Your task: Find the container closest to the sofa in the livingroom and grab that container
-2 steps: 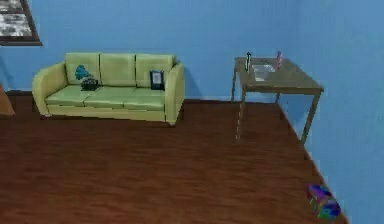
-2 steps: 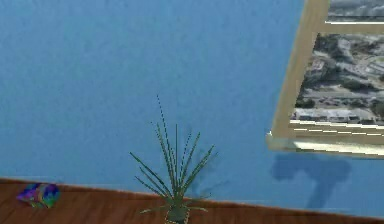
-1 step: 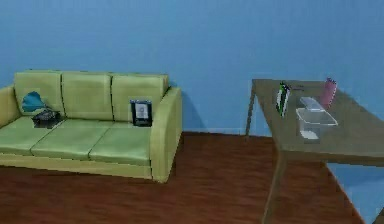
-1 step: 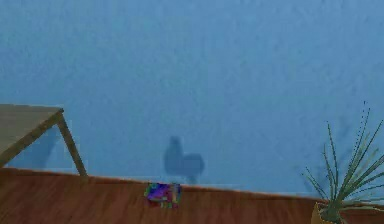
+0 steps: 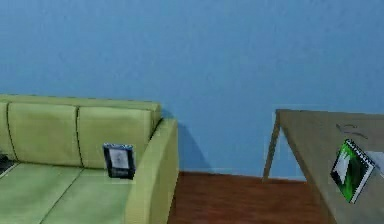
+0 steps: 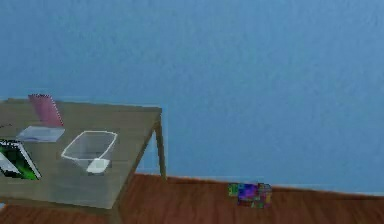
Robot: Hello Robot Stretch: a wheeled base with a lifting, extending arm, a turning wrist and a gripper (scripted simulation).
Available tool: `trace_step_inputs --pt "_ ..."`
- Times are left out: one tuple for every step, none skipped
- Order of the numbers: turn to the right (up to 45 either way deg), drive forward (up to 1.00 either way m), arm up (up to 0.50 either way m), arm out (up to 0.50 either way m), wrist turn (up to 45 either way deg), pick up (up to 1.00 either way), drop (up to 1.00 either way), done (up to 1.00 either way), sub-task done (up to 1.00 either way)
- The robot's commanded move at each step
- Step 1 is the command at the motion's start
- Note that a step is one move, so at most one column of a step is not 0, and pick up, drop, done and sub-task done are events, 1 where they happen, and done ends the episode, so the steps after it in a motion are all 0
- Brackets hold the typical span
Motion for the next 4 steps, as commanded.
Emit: trace_step_inputs --pt "-45.0 0.00 0.00 0.00 0.0 0.00 0.00 0.00 0.00" --pt "-45.0 0.00 0.00 0.00 0.0 0.00 0.00 0.00 0.00" --pt "-42.0 0.00 0.00 0.00 0.0 0.00 0.00 0.00 0.00" --pt "0.0 1.00 0.00 0.00 0.0 0.00 0.00 0.00 0.00"
